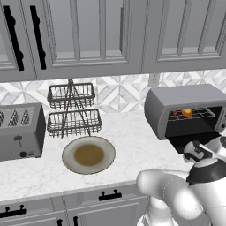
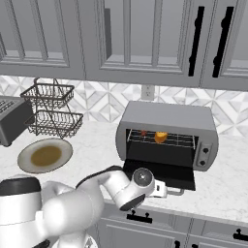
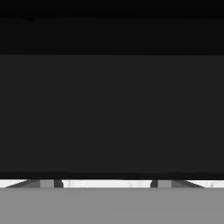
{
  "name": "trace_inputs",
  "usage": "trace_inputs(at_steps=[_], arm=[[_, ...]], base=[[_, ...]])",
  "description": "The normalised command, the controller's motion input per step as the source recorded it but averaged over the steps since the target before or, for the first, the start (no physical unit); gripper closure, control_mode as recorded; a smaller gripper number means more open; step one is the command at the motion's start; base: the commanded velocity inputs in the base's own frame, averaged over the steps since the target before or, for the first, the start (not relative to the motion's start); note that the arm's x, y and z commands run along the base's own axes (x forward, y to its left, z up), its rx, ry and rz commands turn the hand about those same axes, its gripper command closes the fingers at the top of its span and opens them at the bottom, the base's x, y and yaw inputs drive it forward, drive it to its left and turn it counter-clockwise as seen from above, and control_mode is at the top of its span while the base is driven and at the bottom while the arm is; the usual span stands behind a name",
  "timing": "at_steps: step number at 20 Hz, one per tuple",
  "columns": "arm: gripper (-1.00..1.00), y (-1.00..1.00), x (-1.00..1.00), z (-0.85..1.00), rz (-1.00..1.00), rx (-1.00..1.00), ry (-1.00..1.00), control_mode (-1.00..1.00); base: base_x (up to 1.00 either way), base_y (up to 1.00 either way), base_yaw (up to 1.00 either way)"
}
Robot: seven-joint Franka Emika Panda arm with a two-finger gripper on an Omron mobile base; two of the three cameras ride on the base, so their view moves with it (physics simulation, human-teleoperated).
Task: Pick up the kebab skewer and baguette bread, and place them inside the toaster oven. Close the toaster oven door and start by setting the timer.
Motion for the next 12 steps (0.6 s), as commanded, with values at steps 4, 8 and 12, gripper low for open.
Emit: trace_inputs(at_steps=[4, 8, 12], arm=[[-1.0, 0.01, 0.57, 0.67, 0.0, 0.0, -0.06, -1.0], [-1.0, 0.0, 0.57, 0.97, 0.0, 0.0, -0.04, -1.0], [-1.0, 0.03, 0.6, 1.0, 0.0, 0.0, -0.03, -1.0]], base=[[0.0, 0.0, 0.0], [0.0, 0.0, 0.0], [0.0, 0.0, 0.0]])
